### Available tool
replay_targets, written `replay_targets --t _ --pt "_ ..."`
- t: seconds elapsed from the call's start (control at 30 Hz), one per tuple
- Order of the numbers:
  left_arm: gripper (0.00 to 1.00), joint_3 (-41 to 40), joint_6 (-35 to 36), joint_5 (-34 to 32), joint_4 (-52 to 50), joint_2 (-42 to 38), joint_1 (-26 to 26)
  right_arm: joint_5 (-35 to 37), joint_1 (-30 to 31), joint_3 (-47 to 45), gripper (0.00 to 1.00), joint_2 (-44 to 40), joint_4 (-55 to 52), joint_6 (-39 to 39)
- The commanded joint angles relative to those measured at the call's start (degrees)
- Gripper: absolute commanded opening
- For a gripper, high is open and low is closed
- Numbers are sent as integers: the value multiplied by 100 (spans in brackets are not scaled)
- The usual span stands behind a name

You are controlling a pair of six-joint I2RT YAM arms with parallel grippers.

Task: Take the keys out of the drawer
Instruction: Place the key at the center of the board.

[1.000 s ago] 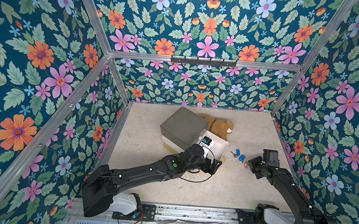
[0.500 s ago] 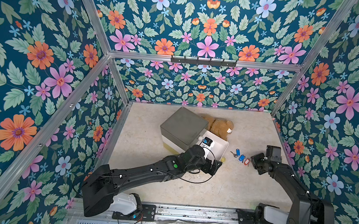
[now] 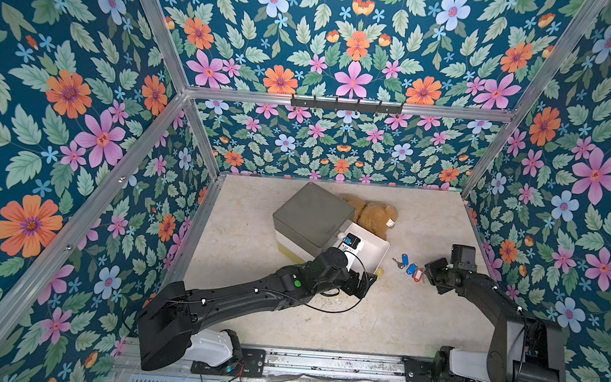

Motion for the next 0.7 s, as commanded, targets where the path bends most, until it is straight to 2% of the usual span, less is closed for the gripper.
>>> replay_targets --t 0.0,0.33,0.57,0.67 --pt "99 -7 44 -71 124 -13 0 -10 -52 -53 0 11 100 -76" --pt "99 -24 7 -97 124 -29 -13 -87 -174 -137 5 2 106 -141" --pt "99 -33 -2 -106 133 -39 -17 -157 -229 -146 13 2 97 -182" --pt "99 -33 -2 -115 141 -38 -20 -208 -238 -154 20 -11 80 -192"
